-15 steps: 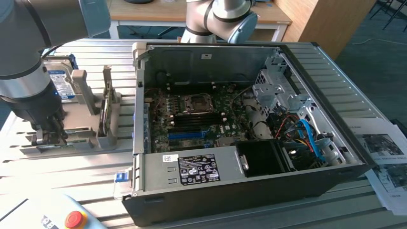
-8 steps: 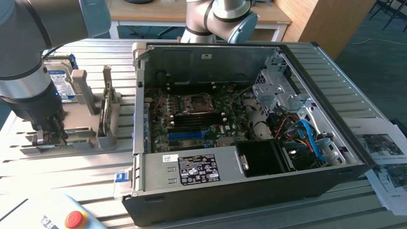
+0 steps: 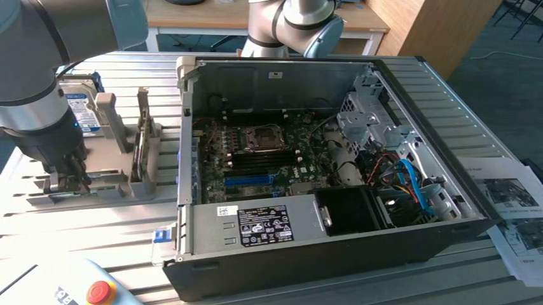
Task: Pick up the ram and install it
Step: 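Pick up the ram and move it above insertion slot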
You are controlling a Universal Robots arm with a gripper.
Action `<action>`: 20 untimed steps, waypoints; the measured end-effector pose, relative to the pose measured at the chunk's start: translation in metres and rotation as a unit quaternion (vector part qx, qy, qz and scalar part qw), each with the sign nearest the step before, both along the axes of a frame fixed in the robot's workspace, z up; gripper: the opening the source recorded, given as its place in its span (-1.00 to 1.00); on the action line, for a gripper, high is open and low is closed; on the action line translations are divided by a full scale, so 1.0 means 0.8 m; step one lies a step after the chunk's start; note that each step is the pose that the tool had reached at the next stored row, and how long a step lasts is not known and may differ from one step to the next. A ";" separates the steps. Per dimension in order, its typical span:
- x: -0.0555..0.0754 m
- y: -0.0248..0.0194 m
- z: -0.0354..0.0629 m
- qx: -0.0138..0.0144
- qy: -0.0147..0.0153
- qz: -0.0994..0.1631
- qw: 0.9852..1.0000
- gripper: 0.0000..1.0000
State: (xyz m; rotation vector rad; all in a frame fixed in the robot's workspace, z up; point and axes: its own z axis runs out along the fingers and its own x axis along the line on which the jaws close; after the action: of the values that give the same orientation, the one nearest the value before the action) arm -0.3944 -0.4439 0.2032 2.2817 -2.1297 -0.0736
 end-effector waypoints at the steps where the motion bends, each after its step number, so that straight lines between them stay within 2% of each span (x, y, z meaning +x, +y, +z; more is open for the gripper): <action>1: 0.000 0.0000 0.000 0.000 0.000 0.000 1.000 -0.53; 20: 0.000 0.0001 -0.004 0.000 0.000 0.000 1.000 -0.53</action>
State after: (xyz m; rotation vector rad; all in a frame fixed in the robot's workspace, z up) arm -0.3944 -0.4439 0.1998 2.2817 -2.1299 -0.0735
